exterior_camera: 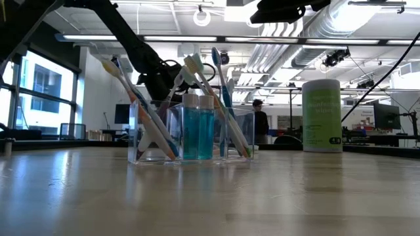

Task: Pick & Place toothbrushing station
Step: Put the blue mouthwash into the transparent organizer

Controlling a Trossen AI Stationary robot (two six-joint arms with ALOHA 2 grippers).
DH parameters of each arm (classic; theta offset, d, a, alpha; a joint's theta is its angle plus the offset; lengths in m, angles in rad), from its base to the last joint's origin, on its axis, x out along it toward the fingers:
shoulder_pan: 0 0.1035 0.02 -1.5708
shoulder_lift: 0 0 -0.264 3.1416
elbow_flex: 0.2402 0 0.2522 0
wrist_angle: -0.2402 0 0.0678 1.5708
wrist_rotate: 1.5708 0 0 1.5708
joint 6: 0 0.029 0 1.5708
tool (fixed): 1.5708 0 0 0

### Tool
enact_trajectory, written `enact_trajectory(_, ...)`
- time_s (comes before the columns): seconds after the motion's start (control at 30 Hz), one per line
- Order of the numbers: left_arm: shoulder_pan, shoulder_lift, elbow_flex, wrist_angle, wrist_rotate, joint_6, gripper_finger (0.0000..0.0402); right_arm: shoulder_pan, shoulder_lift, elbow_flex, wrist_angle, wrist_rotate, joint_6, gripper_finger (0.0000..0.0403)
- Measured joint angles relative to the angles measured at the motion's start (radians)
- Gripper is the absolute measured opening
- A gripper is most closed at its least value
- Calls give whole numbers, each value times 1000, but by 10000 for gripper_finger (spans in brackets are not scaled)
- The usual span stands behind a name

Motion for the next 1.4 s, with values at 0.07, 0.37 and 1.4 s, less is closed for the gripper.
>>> enact_trajectory(0.07,1,18,5,7,-9,-1,179,0,0,0,0,0,0,224)
enact_trajectory(0.37,6,73,41,-41,-26,-19,179,-2,0,0,1,0,0,224)
enact_trajectory(1.4,17,49,102,-327,-90,-233,102,-4,0,0,-5,0,0,224)
